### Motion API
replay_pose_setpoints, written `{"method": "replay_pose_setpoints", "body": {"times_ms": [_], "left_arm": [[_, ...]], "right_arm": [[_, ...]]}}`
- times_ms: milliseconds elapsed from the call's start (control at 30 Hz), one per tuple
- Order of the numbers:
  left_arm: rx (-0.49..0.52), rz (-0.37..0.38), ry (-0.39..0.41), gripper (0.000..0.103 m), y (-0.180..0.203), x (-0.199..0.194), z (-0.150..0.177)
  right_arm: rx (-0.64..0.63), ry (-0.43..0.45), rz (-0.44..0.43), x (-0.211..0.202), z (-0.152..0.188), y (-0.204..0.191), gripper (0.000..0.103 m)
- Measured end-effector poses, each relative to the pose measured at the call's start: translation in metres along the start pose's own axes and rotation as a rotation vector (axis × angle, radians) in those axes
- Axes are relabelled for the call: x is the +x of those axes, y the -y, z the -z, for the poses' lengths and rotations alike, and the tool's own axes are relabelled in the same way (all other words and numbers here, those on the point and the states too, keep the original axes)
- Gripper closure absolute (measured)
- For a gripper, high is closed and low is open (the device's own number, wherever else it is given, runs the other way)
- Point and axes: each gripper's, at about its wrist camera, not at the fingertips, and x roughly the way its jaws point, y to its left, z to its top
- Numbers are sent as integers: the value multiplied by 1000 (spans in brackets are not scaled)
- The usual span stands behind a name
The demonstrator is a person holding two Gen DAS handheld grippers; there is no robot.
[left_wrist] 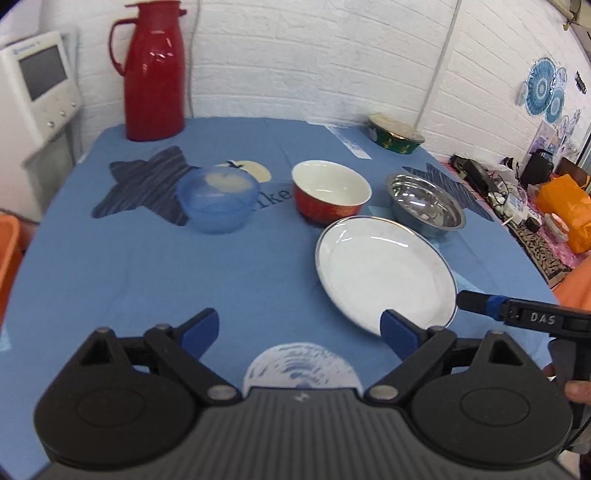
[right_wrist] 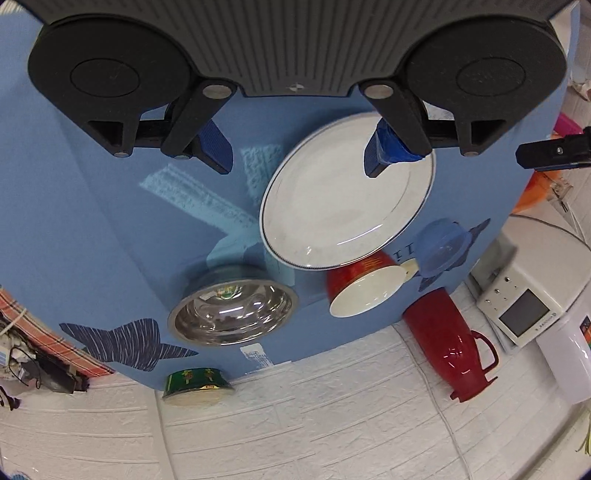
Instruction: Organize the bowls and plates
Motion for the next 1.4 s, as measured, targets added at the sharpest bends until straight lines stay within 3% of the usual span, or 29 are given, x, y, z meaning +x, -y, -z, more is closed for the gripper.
{"method": "replay_pose_setpoints", "body": {"times_ms": [133, 200, 433, 533, 600, 633, 667, 733, 1133, 1400], "left_arm": [[-14, 59, -101, 10, 8, 61, -28], [-17, 47, -144, 10, 14, 90, -35], [8, 29, -192, 12, 23, 136, -40], [30, 12, -174, 13, 24, 137, -39], [40, -4, -167, 23, 26, 137, -38], [60, -22, -164, 36, 28, 136, -38], [82, -29, -162, 60, 32, 137, -38], [76, -2, -168, 76, 35, 134, -38], [-28, 8, -211, 79, 31, 99, -22], [-16, -7, -129, 79, 35, 37, -24]], "right_arm": [[-48, -65, 33, 38, -13, 3, 38], [-73, -96, 60, 53, -16, 4, 38], [-254, -71, 83, 73, -19, -10, 36], [-265, -61, 62, 73, -19, -10, 36], [-299, -60, 28, 73, -17, -14, 39], [-313, -58, 14, 73, -15, -17, 40], [-316, -56, 18, 72, -14, -20, 40], [-306, -60, 27, 71, -13, -24, 41], [-148, -78, -11, 28, -2, -38, 37], [-184, -17, -34, -14, -5, -68, 36]]}}
